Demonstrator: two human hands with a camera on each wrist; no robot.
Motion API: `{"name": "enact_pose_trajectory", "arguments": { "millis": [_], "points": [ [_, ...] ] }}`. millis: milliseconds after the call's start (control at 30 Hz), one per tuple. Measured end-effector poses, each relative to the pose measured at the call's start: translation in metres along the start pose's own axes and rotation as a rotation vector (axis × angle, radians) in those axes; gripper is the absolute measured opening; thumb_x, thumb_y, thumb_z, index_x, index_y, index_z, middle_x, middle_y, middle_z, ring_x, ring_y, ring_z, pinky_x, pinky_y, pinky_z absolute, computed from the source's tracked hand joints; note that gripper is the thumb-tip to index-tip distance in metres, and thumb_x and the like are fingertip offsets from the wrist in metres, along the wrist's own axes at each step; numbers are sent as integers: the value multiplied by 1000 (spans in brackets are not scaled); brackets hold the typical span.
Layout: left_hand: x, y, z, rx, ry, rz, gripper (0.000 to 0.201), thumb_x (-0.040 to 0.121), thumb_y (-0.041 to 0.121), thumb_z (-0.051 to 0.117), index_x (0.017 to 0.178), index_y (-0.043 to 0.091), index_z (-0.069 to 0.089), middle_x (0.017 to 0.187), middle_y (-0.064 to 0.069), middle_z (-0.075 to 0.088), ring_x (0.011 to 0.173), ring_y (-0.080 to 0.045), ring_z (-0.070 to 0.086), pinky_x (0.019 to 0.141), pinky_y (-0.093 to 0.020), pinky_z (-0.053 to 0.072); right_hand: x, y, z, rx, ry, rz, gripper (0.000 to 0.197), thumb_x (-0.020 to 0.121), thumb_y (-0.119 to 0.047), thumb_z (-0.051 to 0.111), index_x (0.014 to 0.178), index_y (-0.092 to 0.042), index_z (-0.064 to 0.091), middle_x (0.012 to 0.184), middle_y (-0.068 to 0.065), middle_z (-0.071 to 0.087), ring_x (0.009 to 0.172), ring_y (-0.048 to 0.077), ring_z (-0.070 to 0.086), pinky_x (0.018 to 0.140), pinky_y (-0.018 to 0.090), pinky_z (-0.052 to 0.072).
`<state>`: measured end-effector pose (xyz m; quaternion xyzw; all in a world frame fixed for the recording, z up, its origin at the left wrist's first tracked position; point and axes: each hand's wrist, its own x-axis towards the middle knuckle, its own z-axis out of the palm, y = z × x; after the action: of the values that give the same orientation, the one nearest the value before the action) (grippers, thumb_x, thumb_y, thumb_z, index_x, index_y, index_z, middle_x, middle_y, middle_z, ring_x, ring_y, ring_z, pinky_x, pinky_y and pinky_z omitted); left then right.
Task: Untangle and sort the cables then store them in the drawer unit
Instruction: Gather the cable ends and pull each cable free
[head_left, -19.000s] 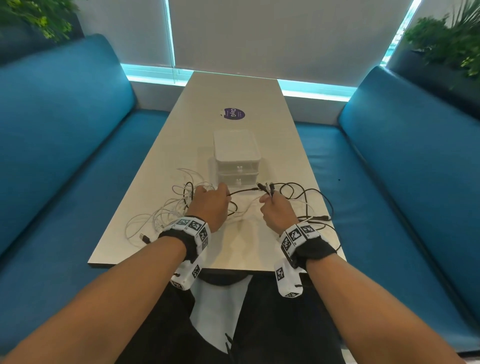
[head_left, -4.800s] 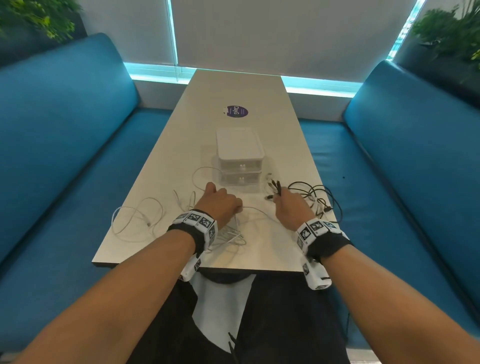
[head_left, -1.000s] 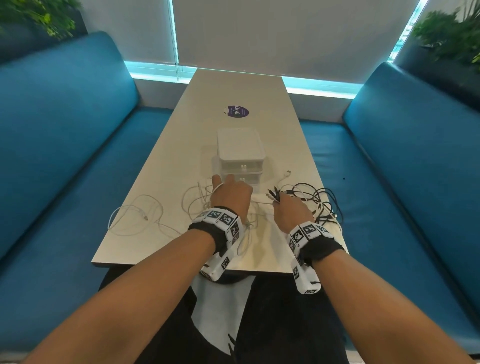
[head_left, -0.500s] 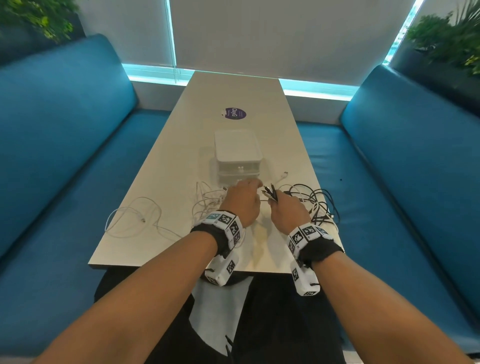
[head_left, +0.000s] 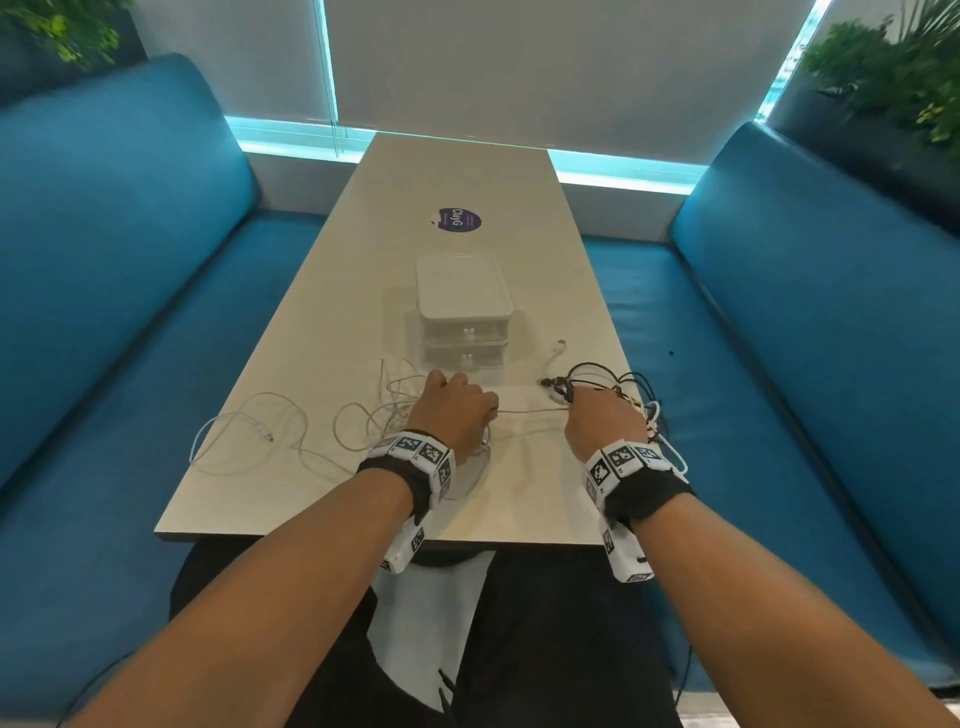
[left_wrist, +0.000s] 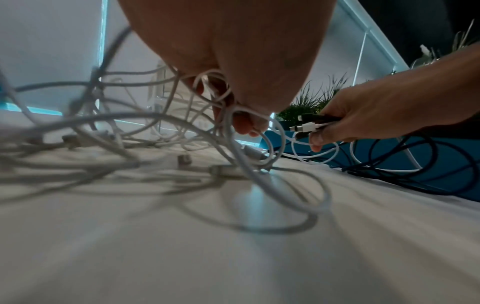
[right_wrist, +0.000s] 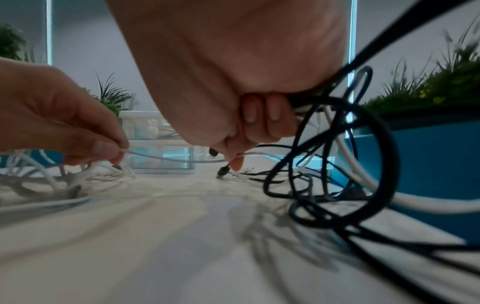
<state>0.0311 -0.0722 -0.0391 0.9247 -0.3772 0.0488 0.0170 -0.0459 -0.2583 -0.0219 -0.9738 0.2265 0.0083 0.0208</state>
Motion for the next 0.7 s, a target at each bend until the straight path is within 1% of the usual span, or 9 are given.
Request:
{"name": "enact_pose_trajectory", "arguments": {
  "millis": [67, 133, 233, 333, 400, 467, 500, 567, 700],
  "points": [
    [1, 5, 2, 16, 0, -2, 25, 104, 25, 39, 104, 26, 64, 99, 3, 68, 98, -22, 52, 92, -41, 29, -2, -9, 2, 66, 13, -15, 26, 97, -14, 41, 112, -16, 61, 103, 8, 68, 93, 30, 66, 73, 36, 48],
    [1, 9, 1, 45, 4, 6, 22, 103, 22, 42, 102, 26, 64, 97, 3, 68, 97, -23, 52, 90, -41, 29, -4, -23, 6, 164, 32, -84, 23, 100, -21, 41, 112, -15, 60, 101, 10, 67, 90, 32, 65, 72, 37, 48],
    [2, 10, 0, 60, 11, -1, 18, 102, 23, 43, 102, 24, 61, 99, 4, 68, 99, -23, 53, 91, -42, 31, -2, -41, 15, 321, -31, -214, 26, 102, -28, 41, 107, -12, 60, 99, 14, 66, 91, 34, 64, 73, 39, 49],
    [3, 7, 0, 61, 18, -9, 12, 102, 23, 46, 103, 24, 58, 102, 5, 67, 100, -22, 54, 92, -42, 32, 0, -45, 18, 367, -110, -250, 23, 100, -26, 43, 100, -14, 62, 96, 14, 67, 90, 34, 64, 73, 39, 50],
    [2, 5, 1, 66, 11, 5, 16, 104, 26, 43, 102, 24, 59, 101, 4, 66, 100, -22, 54, 93, -42, 32, 1, -43, 17, 366, -136, -245, 21, 99, -25, 44, 99, -17, 63, 96, 12, 67, 90, 33, 64, 76, 41, 52],
    [1, 3, 0, 69, -2, 11, 20, 105, 29, 41, 100, 24, 60, 101, 4, 66, 100, -22, 53, 93, -42, 32, 1, -40, 15, 320, -119, -265, 20, 100, -26, 44, 100, -16, 62, 96, 12, 67, 90, 33, 64, 76, 41, 52],
    [1, 1, 1, 66, -13, 6, 20, 104, 28, 42, 100, 25, 61, 101, 4, 66, 100, -22, 53, 93, -42, 31, 2, -36, 14, 290, -101, -261, 21, 101, -27, 44, 103, -15, 62, 98, 11, 66, 91, 34, 64, 76, 40, 52],
    [0, -6, 2, 61, -29, -6, 20, 104, 27, 43, 102, 26, 63, 102, 5, 66, 100, -21, 52, 93, -42, 31, 5, -21, 11, 251, -68, -178, 23, 102, -27, 43, 108, -14, 61, 100, 9, 65, 92, 32, 64, 75, 36, 50],
    [-5, -15, 2, 90, -32, 9, 27, 106, 30, 38, 107, 29, 65, 103, 8, 66, 100, -20, 53, 93, -43, 31, 11, 15, 6, 163, -21, 26, 26, 101, -25, 40, 105, -16, 64, 96, 8, 67, 86, 28, 65, 77, 39, 54]
  ]
}}
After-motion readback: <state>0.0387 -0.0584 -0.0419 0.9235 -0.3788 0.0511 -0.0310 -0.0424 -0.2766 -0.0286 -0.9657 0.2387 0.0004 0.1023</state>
